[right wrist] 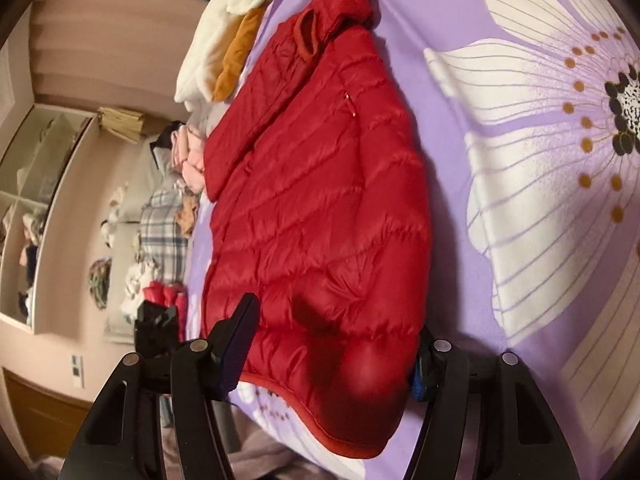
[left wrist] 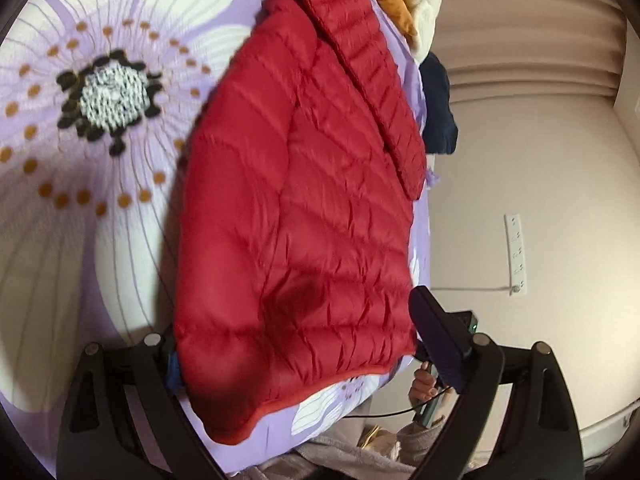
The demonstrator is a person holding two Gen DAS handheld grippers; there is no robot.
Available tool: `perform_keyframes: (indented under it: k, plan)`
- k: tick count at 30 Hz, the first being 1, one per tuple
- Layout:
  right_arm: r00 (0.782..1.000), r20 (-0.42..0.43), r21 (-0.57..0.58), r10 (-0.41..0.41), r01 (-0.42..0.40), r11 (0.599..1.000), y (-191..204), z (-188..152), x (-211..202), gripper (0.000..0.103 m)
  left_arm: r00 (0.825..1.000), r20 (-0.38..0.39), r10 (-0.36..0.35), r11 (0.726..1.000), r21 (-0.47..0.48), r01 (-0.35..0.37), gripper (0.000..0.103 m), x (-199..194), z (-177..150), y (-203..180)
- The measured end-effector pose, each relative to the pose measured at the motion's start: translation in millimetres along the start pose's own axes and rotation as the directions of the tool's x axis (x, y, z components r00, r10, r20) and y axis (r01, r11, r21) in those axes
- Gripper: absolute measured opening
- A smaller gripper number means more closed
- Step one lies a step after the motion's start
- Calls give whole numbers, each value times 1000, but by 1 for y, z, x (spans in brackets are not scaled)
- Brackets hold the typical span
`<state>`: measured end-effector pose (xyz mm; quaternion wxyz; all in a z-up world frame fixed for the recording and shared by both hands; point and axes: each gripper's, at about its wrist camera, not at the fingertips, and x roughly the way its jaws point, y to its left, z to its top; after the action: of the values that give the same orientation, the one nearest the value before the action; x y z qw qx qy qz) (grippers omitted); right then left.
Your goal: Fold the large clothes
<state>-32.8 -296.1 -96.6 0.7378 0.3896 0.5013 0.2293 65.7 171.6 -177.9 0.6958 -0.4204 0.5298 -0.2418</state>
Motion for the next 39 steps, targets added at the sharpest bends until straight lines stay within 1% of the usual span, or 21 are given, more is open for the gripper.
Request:
perform_keyframes:
  k: [2,3,5,6,7,8,9,10,11,12,13,15,17,20,21,23,26,30,34,37,39]
  plan:
    - [1000,12,6,-16,16,1000,1,5,4,64,1000,-3,13,1000,-2,-13,90,4,2,-2]
    - [1000,19,8,-21,21,1000,3,7,6,62,1000,-2,16,1000,-9,-16,87,6,5,-4]
    - [999,31,-8,-32,32,999,4,6,3,54,999,9,34,999,-11,-34,77,10,8,-8]
    - [998,35,-20,-44,44,999,8,6,4,52,999,7,51,999,-13,-51,65,11,10,-8]
    - [997,37,-36,-67,68,997,12,6,6,45,998,3,70,997,-20,-70,56,14,10,-7]
    - [996,41,-50,-80,82,995,14,5,6,39,997,2,79,997,-27,-79,53,15,10,-6]
    - [994,50,-66,-94,97,993,17,4,5,35,996,4,86,996,-31,-86,45,17,10,-5]
    - [992,62,-79,-107,111,991,18,3,3,27,995,7,98,994,-39,-98,36,16,9,-3]
    - [990,77,-91,-120,127,988,21,2,1,22,995,10,104,993,-51,-104,31,15,9,-1]
    - [987,93,-103,-128,138,985,23,1,-2,20,995,13,99,993,-67,-98,22,13,9,1]
    - [985,108,-117,-134,146,982,26,0,-4,18,996,18,89,993,-76,-87,17,10,9,2]
    - [979,150,-170,-137,163,972,37,-2,-9,16,996,32,83,995,-54,-81,13,3,8,-4]
    - [972,191,-220,-136,178,959,51,-3,-14,15,996,54,75,997,-8,-75,12,-4,8,-18]
    - [965,241,-281,-102,170,945,72,-3,-26,15,995,101,10,995,94,-19,11,-20,7,-51]
    - [964,253,-305,-86,164,938,81,-4,-31,15,994,108,-1,993,118,-12,11,-23,6,-58]
    - [959,275,-342,-65,161,926,93,-6,-41,15,991,133,-32,981,195,6,11,-38,3,-83]
    - [955,294,-387,-30,148,910,108,-10,-57,15,987,149,-64,965,262,23,11,-54,-3,-106]
    - [949,317,-424,3,139,895,124,-19,-83,15,982,157,-102,946,320,47,12,-78,-12,-126]
    - [944,328,-454,33,127,882,134,-32,-106,15,978,166,-122,928,370,53,12,-98,-25,-145]
    - [937,343,-503,66,124,856,149,-44,-123,15,977,169,-133,900,433,48,12,-115,-42,-161]
    - [930,357,-536,91,124,835,158,-50,-134,15,975,169,-145,877,478,48,12,-124,-51,-174]
